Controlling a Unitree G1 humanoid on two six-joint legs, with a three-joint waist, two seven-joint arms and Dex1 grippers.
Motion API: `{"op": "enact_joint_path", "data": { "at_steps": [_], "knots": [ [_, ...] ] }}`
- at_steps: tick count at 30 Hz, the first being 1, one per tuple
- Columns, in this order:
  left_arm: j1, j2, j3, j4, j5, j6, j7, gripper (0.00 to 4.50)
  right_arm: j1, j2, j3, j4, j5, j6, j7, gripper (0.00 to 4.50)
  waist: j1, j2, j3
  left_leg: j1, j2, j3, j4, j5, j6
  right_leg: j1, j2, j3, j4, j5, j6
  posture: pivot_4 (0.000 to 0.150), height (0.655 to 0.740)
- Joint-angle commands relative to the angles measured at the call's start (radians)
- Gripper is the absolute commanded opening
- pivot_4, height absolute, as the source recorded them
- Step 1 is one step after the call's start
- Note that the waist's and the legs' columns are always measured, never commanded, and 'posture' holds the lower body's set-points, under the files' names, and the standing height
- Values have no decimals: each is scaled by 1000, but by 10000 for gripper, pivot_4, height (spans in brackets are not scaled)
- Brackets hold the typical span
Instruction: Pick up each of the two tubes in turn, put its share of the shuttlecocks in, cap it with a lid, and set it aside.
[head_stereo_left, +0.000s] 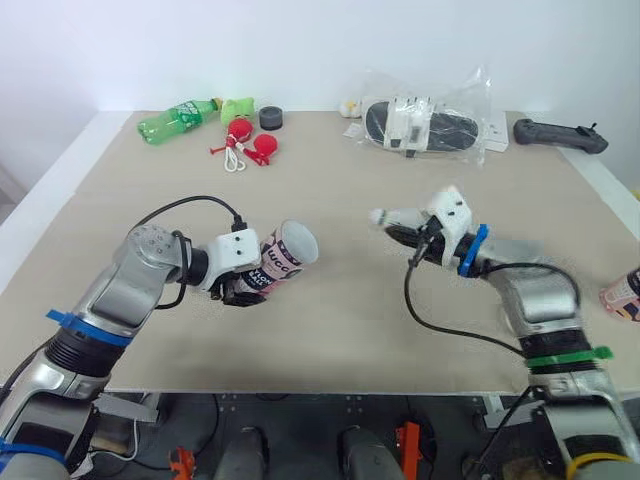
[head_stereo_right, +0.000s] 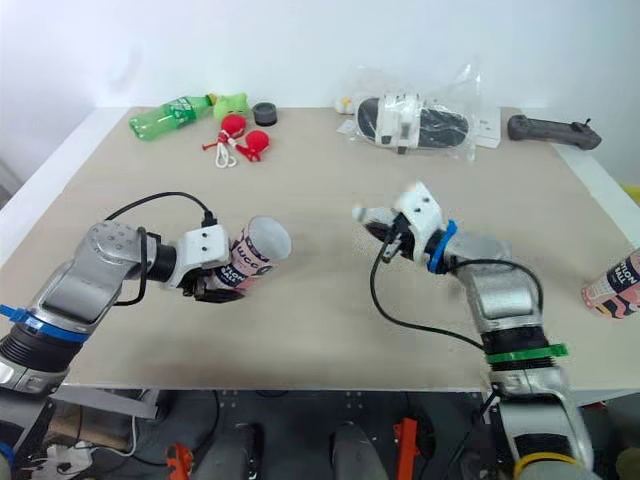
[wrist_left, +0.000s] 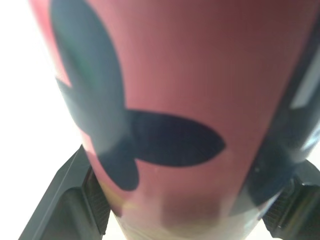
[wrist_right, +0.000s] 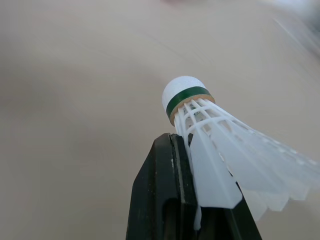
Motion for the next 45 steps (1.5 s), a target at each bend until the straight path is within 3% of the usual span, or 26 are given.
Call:
{"op": "enact_joint_path", "data": {
  "at_steps": [1, 6, 12, 14, 17, 19, 21, 22, 23, 25, 27, 31, 32, 45],
  "knots": [
    [12, -9, -51, 20, -1, -13, -13, 32594, -90, -46, 20, -207, 95, 123, 97, 669, 1, -1, 0, 0, 1, 0, 1, 0, 0, 0, 0, -1, 0, 0, -1, 1500, 7400],
    [4, -16, -57, 25, 0, -16, -10, 32594, -170, -55, 134, -300, 56, 170, 136, 669, 4, -3, -1, 0, 1, 0, 1, 0, 0, 1, 0, -1, 0, -2, -6, 1500, 7400],
    [9, -16, -54, 19, -1, -15, -5, 32594, -227, -7, 285, -257, -69, 115, 131, 669, 6, -3, -1, 0, 1, 0, 2, 0, 0, 0, 0, -1, 0, -2, -6, 1500, 7400],
    [11, -16, -53, 17, -1, -14, -2, 32594, -236, 14, 293, -259, -66, 116, 137, 7472, 7, -3, -1, -1, 1, 0, 2, 0, 0, 0, 0, -2, 0, -2, -6, 1500, 7400],
    [14, -16, -52, 14, -2, -12, 0, 32594, -245, 24, 287, -265, -57, 118, 152, 13845, 8, -3, -1, -1, 1, 0, 2, 0, 0, -1, 0, -2, 0, -1, -4, 1500, 7400],
    [16, -16, -51, 13, -3, -11, 2, 32594, -255, 25, 267, -273, -34, 125, 169, 23808, 9, -3, -1, -1, 1, 0, 2, 0, 0, -1, 0, -2, 0, 0, -2, 1500, 7400],
    [18, -16, -50, 12, -4, -11, 3, 32594, -274, 16, 235, -286, 8, 144, 200, 27566, 9, -3, -1, -1, 1, 0, 2, 0, 0, -1, 0, -2, 0, 0, -3, 1500, 7400],
    [17, -17, -51, 13, -4, -12, 3, 32594, -284, 9, 222, -287, 24, 151, 216, 33746, 9, -3, -1, -1, 1, 0, 2, 0, 0, 0, 0, -2, 0, 0, -3, 1500, 7400],
    [15, -18, -51, 16, -3, -13, 3, 32594, -293, 2, 212, -285, 39, 158, 234, 30459, 9, -3, -1, -1, 1, 0, 2, 0, 0, -1, 0, -2, 0, 0, -3, 1500, 7400],
    [14, -21, -53, 19, -2, -15, 4, 32594, -321, -17, 190, -266, 75, 168, 281, 28733, 11, -3, -1, -1, 1, -1, 1, 0, 0, -1, 0, -2, 0, 0, -3, 1500, 7400],
    [11, -25, -55, 25, -2, -18, 5, 32594, -350, -26, 180, -233, 89, 163, 311, 17693, 11, -3, -1, -1, 1, -1, 2, 0, 0, 0, 0, -2, 0, 0, -3, 1500, 7400],
    [3, -32, -57, 37, 1, -24, 6, 32594, -414, -31, 242, -101, -4, 81, 349, 2143, 11, -3, -1, -1, 1, -1, 2, 0, 0, 0, 0, -2, 0, -1, -6, 1500, 7400],
    [1, -34, -58, 38, 1, -25, 7, 32594, -427, -20, 262, -65, -28, 56, 356, 441, 11, -3, -1, 0, 1, 0, 2, 0, 0, 0, 0, -2, 0, -1, -6, 1500, 7400],
    [-1, -42, -57, 37, 1, -23, 7, 32594, -520, 216, 504, 294, -283, -191, 411, 441, 18, -3, -1, -1, 1, 0, 3, 0, 0, 0, 0, -2, 1, 1, -3, 1500, 7400]
  ]
}}
